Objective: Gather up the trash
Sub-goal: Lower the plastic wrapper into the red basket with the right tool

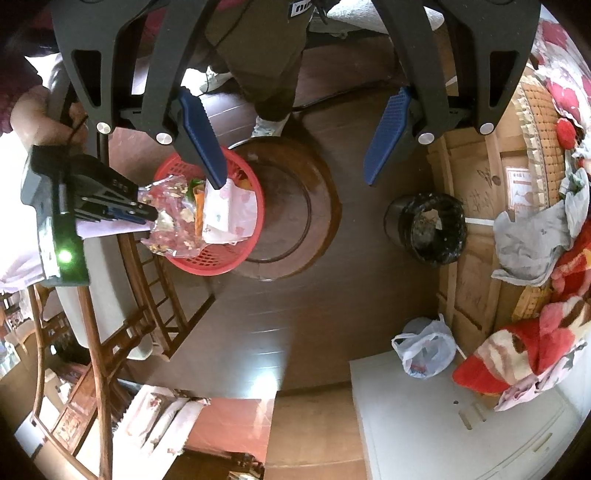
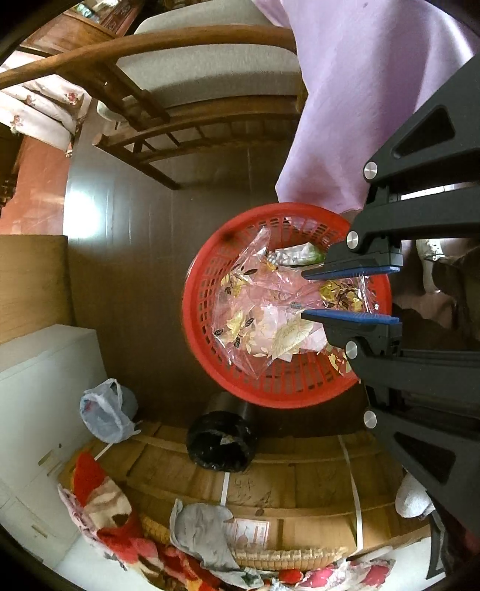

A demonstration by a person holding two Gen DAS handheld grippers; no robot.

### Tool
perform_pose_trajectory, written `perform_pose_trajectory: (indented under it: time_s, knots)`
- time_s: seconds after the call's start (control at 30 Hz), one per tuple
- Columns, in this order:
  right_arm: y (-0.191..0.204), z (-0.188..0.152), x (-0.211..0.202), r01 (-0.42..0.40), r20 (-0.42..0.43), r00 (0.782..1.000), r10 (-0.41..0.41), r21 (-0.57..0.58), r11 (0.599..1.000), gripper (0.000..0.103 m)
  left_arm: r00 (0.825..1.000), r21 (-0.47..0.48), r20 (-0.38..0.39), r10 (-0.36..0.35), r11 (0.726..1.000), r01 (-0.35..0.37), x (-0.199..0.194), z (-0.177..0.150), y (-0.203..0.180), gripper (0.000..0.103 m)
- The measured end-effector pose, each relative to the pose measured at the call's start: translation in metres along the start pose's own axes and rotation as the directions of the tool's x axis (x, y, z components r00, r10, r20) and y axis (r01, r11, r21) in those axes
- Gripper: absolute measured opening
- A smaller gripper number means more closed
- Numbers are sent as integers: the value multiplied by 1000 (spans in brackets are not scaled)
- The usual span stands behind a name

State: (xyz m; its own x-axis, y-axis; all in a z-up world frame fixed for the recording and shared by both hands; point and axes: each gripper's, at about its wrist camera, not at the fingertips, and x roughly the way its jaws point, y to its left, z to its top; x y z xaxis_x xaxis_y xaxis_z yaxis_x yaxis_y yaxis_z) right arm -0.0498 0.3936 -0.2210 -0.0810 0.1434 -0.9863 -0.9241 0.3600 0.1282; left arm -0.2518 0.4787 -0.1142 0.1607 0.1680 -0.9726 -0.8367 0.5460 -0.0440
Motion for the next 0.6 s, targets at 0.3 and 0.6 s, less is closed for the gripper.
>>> perform_pose_trajectory:
  time_s: [0.3, 0.6]
  knots:
    - [-5, 6, 36, 40, -56, 998, -38, 26, 999, 16, 1000, -12, -19, 8, 1000, -9, 4, 2, 4, 75]
    - [-7, 6, 73, 57, -142, 989, -51, 39, 998, 25, 999, -39, -40, 25, 999, -26, 6, -4, 14, 75]
